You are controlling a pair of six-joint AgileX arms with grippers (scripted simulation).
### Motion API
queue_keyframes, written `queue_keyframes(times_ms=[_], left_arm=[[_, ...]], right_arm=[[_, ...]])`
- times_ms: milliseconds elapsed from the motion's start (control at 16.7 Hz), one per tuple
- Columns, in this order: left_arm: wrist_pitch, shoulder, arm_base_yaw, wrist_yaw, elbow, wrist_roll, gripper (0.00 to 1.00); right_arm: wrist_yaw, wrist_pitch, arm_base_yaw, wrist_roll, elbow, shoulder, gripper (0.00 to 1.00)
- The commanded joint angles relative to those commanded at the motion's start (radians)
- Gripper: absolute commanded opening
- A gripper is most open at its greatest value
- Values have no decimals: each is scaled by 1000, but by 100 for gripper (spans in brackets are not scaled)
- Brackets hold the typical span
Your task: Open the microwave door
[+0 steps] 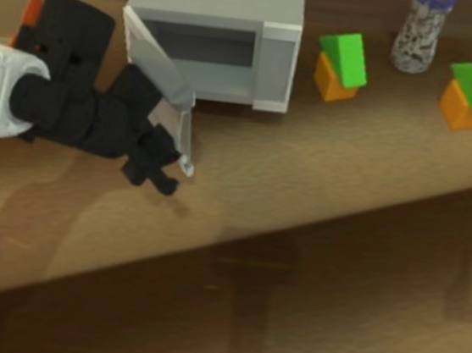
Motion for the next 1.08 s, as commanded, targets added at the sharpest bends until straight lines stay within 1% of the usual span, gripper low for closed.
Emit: queue_keyframes(times_ms=[300, 420, 780, 1080], left_arm=[[0, 0, 0, 0, 0, 0, 0], [-3, 1, -5, 8, -5, -1, 0], [-30, -3, 30, 45, 1, 69, 0], [-31, -3, 30, 45, 1, 69, 0]], right_arm=[[0, 0, 0, 0, 0, 0, 100], [0, 0, 0, 0, 0, 0, 100], [0, 0, 0, 0, 0, 0, 100], [0, 0, 0, 0, 0, 0, 100]])
